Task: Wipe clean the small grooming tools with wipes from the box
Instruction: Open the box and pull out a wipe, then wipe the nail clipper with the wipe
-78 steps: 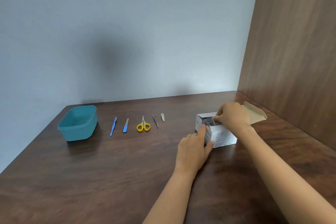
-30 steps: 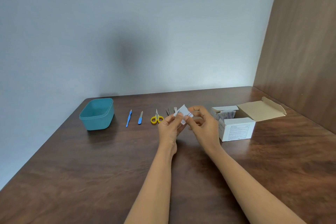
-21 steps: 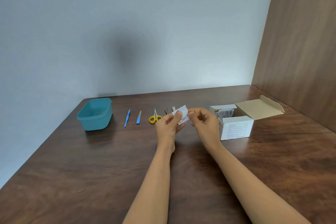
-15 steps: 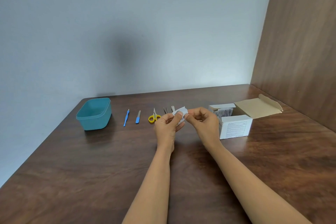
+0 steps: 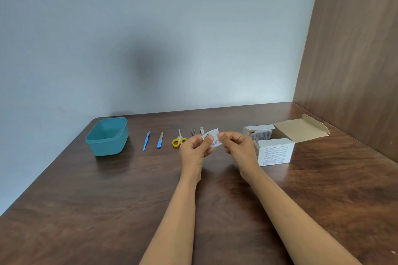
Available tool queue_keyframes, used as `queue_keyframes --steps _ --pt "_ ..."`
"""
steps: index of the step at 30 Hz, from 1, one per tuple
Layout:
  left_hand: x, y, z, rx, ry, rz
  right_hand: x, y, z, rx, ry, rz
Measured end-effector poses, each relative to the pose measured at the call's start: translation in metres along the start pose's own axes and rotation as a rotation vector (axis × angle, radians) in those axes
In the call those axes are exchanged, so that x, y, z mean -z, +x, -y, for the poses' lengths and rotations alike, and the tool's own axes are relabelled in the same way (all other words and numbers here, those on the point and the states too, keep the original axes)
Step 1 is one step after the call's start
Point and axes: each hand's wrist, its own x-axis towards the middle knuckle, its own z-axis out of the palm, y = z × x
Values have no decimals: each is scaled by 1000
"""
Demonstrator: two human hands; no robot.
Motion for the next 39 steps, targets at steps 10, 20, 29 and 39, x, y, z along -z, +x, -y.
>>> queue_keyframes --steps 10,20,29,39 --pt "2 2 -6 162 -141 -29 3 0 -3 186 -296 160" --pt "0 1 -3 150 -58 91 9 3 -5 295 -538 13" --pt "-1 2 6 -77 269 -161 12 3 0 164 -388 -186" --pt "-14 0 20 -250 1018 164 5 0 7 272 -309 -279"
